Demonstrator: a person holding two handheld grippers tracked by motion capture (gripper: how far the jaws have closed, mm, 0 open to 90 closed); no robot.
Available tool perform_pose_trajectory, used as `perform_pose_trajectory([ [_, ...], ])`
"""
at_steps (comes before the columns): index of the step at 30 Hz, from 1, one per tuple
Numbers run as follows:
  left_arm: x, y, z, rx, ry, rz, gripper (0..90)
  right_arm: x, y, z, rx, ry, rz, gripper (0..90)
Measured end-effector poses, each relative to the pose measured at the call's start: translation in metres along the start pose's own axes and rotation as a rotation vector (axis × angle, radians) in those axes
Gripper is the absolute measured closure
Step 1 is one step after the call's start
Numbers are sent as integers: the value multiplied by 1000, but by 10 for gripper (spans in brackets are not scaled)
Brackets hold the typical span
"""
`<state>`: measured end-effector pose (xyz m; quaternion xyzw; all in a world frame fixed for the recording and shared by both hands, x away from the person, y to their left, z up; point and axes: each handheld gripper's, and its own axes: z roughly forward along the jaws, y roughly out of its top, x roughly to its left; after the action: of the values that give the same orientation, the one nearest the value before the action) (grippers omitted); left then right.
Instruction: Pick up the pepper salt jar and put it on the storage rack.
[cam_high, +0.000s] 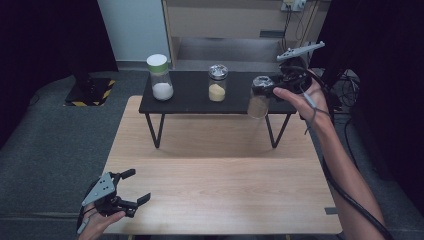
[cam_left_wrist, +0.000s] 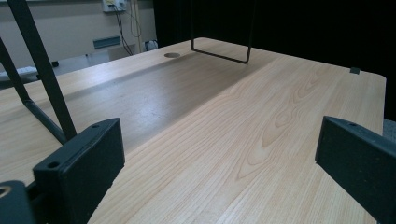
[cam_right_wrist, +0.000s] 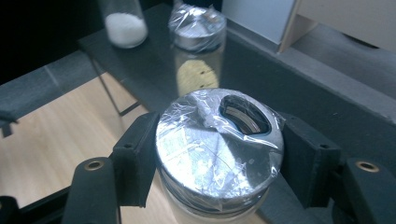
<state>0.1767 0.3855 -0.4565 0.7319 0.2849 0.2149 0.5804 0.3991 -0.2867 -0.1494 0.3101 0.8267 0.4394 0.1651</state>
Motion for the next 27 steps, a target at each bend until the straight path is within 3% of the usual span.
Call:
perform_pose_trajectory([
  [13, 0, 0, -1, -3, 2, -2, 0, 2, 17, 23, 2, -118, 28, 352],
  [27, 0, -1, -1, -5, 3, -3, 0, -11, 12, 47, -8, -191, 87, 352],
])
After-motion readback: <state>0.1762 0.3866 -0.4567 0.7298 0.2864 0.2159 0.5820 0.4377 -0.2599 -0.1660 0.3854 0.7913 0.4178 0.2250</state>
